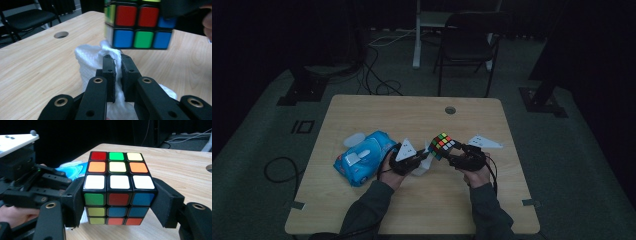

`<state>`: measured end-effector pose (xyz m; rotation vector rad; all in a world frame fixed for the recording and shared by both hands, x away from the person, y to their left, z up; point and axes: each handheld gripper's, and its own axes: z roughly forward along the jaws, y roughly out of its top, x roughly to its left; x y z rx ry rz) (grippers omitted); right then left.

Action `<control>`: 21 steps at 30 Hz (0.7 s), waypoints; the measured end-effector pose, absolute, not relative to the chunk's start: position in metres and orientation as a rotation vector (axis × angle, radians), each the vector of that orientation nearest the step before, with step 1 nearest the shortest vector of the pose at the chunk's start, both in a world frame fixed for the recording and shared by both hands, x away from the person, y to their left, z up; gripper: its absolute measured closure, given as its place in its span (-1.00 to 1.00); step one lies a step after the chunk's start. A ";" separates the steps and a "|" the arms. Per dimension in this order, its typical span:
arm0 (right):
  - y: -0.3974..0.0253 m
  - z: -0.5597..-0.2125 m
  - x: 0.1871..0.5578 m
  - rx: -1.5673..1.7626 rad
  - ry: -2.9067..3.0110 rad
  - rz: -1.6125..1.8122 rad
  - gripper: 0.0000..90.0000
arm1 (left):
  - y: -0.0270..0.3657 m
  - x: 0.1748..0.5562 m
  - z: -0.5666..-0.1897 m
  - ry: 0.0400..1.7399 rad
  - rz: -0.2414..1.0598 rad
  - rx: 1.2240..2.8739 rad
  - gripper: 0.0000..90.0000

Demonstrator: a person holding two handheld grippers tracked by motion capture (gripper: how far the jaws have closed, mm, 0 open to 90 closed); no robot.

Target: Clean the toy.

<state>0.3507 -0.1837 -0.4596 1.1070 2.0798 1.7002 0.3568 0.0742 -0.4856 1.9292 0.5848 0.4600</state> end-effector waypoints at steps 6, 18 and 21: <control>-0.179 -0.458 0.351 1.098 2.077 1.734 -0.22 | 0.072 0.357 -0.485 0.576 0.462 1.936 0.88; -0.172 -0.463 0.356 1.138 2.057 1.729 -0.22 | 0.052 0.348 -0.494 0.513 0.404 1.971 0.88; -0.173 -0.463 0.357 1.144 2.050 1.709 -0.22 | 0.048 0.344 -0.495 0.493 0.396 1.982 0.87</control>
